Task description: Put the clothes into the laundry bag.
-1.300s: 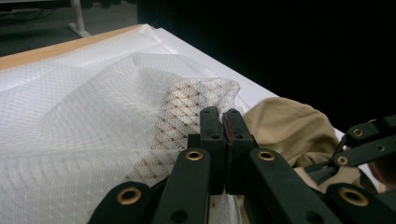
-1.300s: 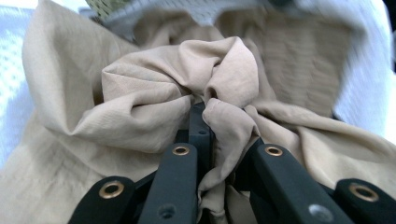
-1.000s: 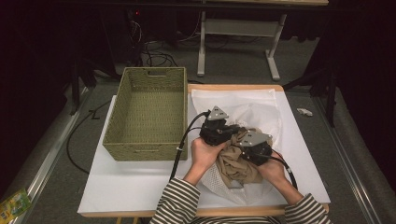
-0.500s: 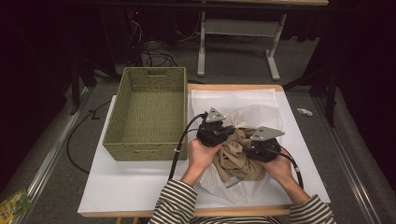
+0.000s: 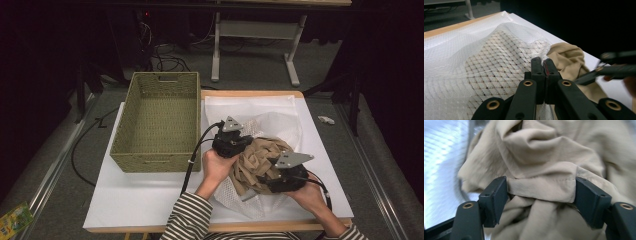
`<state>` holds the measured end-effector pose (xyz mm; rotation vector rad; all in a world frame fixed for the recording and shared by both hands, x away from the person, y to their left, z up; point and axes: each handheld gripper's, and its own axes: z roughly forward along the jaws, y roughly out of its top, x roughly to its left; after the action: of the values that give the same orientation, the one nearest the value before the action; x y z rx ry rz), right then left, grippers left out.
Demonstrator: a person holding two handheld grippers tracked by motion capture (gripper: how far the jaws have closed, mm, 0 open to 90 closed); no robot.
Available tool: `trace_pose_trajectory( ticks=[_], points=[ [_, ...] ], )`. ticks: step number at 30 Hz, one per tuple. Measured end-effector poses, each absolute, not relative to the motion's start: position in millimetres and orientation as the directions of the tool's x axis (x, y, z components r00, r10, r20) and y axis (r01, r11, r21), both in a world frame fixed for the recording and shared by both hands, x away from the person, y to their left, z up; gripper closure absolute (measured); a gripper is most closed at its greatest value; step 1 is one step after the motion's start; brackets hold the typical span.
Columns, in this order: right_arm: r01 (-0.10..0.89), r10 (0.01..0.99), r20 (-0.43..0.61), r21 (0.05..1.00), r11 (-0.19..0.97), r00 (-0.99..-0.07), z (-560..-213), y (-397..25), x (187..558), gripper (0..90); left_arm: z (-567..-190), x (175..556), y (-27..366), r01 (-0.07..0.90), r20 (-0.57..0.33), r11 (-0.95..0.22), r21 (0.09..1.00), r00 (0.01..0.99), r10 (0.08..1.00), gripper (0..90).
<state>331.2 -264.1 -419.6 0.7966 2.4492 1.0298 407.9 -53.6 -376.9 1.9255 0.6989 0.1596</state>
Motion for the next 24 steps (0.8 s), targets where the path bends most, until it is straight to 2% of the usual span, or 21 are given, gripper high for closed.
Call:
trace_pose_trajectory(
  ticks=[2,4,5,6,10,14,17,19,24],
  points=[
    [0.364,0.624,-0.136,0.709,0.604,-0.77,-428,-252,339,32.0,-376,407,-53,0.397,-0.199,-0.292,0.87,0.825,0.528,89.2],
    [0.365,0.626,-0.17,0.685,0.631,-0.761,-437,-242,346,41.8,-374,407,-54,0.394,-0.201,-0.289,0.873,0.828,0.524,89.3],
    [0.365,0.626,-0.17,0.685,0.631,-0.761,-437,-242,346,41.8,-374,407,-54,0.394,-0.201,-0.289,0.873,0.828,0.524,89.2],
    [0.36,0.627,-0.212,0.663,0.656,-0.75,-442,-235,352,54.3,-372,406,-53,0.392,-0.206,-0.281,0.876,0.831,0.517,89.2],
    [0.361,0.661,-0.267,0.667,0.652,-0.701,-444,-232,366,65.2,-371,404,-52,0.386,-0.209,-0.273,0.881,0.836,0.507,89.3],
    [0.396,0.724,-0.271,0.69,0.605,-0.635,-447,-233,389,64.2,-371,404,-52,0.385,-0.208,-0.275,0.881,0.837,0.507,89.4],
    [0.405,0.73,-0.25,0.697,0.592,-0.637,-447,-232,394,57.4,-374,406,-51,0.399,-0.219,-0.271,0.876,0.83,0.512,89.3],
    [0.393,0.714,-0.244,0.697,0.6,-0.656,-444,-234,387,51.4,-375,407,-50,0.402,-0.221,-0.271,0.875,0.829,0.514,89.3],
    [0.351,0.707,-0.21,0.752,0.558,-0.675,-427,-259,358,47.7,-377,407,-51,0.395,-0.203,-0.284,0.874,0.827,0.525,89.3]
  ],
)
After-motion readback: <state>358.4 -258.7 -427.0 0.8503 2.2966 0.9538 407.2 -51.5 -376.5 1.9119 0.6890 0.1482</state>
